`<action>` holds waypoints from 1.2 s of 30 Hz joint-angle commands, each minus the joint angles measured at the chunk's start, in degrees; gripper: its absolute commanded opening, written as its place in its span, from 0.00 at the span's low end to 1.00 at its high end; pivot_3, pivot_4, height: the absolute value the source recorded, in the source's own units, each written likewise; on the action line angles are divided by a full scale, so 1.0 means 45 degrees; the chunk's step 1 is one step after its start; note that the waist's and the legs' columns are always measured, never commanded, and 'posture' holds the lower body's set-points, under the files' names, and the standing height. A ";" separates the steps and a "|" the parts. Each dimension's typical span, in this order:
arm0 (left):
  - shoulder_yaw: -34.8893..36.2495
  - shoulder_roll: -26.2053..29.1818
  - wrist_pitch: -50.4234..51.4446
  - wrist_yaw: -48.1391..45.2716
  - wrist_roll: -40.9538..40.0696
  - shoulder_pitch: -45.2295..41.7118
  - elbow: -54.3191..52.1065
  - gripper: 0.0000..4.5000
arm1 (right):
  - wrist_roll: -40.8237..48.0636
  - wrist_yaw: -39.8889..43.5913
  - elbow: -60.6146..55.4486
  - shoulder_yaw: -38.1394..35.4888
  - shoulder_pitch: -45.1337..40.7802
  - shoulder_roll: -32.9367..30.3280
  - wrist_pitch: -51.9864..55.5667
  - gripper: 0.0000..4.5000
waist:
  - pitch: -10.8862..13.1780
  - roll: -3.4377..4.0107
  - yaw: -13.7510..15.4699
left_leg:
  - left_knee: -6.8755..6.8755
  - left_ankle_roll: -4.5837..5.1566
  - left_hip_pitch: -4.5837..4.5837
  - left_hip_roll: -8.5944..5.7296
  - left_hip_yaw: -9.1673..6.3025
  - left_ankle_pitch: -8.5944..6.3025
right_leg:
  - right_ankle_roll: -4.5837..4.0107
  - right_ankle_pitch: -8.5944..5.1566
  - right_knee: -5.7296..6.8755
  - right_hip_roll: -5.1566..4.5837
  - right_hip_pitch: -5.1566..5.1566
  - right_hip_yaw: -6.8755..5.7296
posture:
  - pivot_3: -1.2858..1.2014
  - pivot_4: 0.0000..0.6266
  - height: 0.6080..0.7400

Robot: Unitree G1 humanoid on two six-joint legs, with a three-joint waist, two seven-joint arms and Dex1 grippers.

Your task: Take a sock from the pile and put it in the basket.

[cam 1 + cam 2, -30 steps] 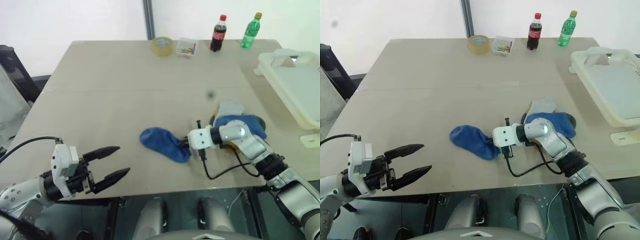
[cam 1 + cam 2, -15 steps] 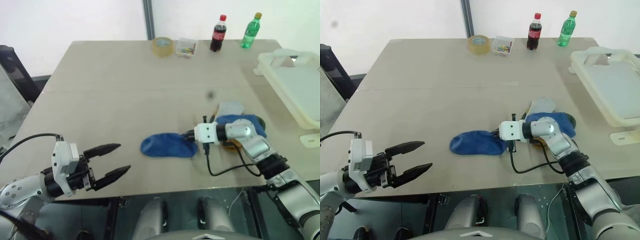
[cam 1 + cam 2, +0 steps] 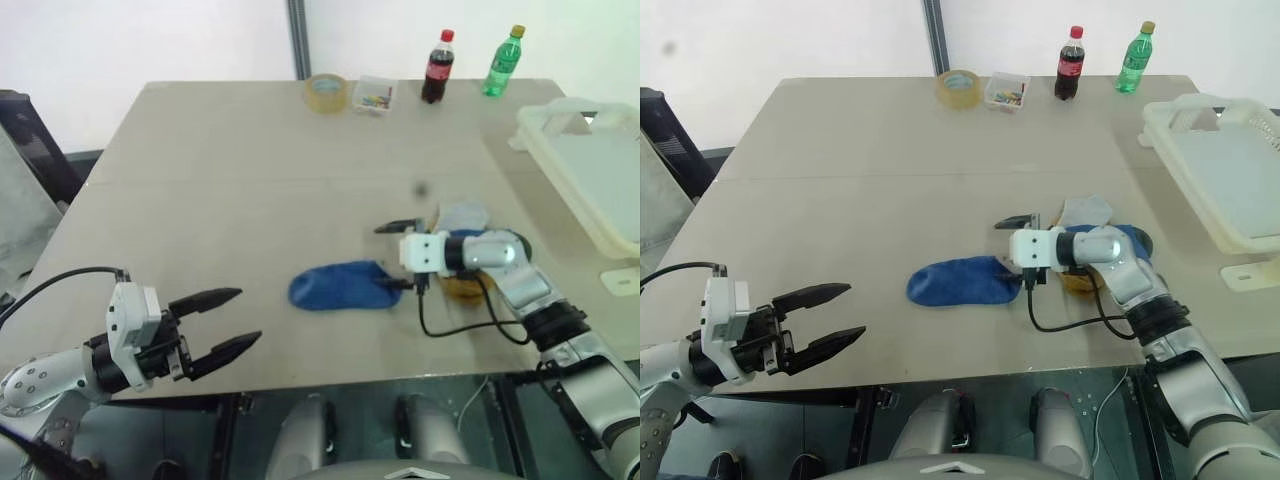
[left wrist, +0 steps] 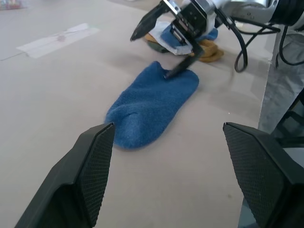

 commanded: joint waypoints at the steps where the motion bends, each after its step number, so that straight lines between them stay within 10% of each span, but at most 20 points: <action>1: 0.0003 0.0092 -0.0284 -0.0112 0.0036 -0.0271 0.0142 0.86 | 0.1026 -0.0270 -0.2930 -0.1557 0.1419 -0.0986 0.3727 0.99 | 0.0000 0.0000 0.0013 | -0.0001 -0.0001 0.0000 0.0002 0.0001 0.0000 | -0.0001 0.0000 -0.0002 0.0000 0.0001 -0.0002 | 0.52 0.24 1.00; 13: -0.0603 0.0317 -0.0384 -0.0527 0.0181 -0.1188 0.0894 0.86 | 0.2248 -0.1462 -0.7213 -0.3847 0.3869 -0.2438 0.9835 0.99 | 0.0016 0.0010 -0.0015 | -0.0003 0.0053 0.0000 0.0015 0.0006 -0.0031 | -0.0001 0.0001 0.0001 0.0003 -0.0012 -0.0003 | 0.52 0.24 1.00; 16: -0.0662 0.0313 -0.0379 -0.0581 0.0237 -0.1322 0.0988 0.86 | 0.2273 -0.1847 -0.7320 -0.3819 0.3787 -0.2308 1.0074 0.82 | 0.0017 0.0008 -0.0026 | -0.0003 0.0054 -0.0004 0.0013 0.0014 -0.0032 | 0.0000 0.0001 -0.0003 0.0002 -0.0015 0.0003 | 0.52 0.24 1.00; 23: -0.0777 0.0262 -0.0399 -0.0580 0.0305 -0.1467 0.1048 0.86 | 0.2350 -0.2200 -0.7205 -0.3673 0.3733 -0.2330 1.0065 0.04 | 0.0019 0.0006 -0.0002 | -0.0003 0.0055 -0.0008 0.0007 0.0010 -0.0032 | -0.0001 0.0001 -0.0004 0.0001 -0.0014 0.0003 | 0.52 0.24 1.00; 36: -0.0779 0.0214 -0.0500 -0.0407 0.0393 -0.1301 0.0948 0.86 | 0.2623 -0.1839 -0.6821 -0.3592 0.3722 -0.2527 0.9770 0.01 | 0.0020 0.0005 -0.0010 | -0.0002 0.0056 -0.0008 0.0008 0.0010 -0.0032 | 0.0000 0.0001 -0.0004 0.0002 -0.0014 0.0003 | 0.52 0.24 1.00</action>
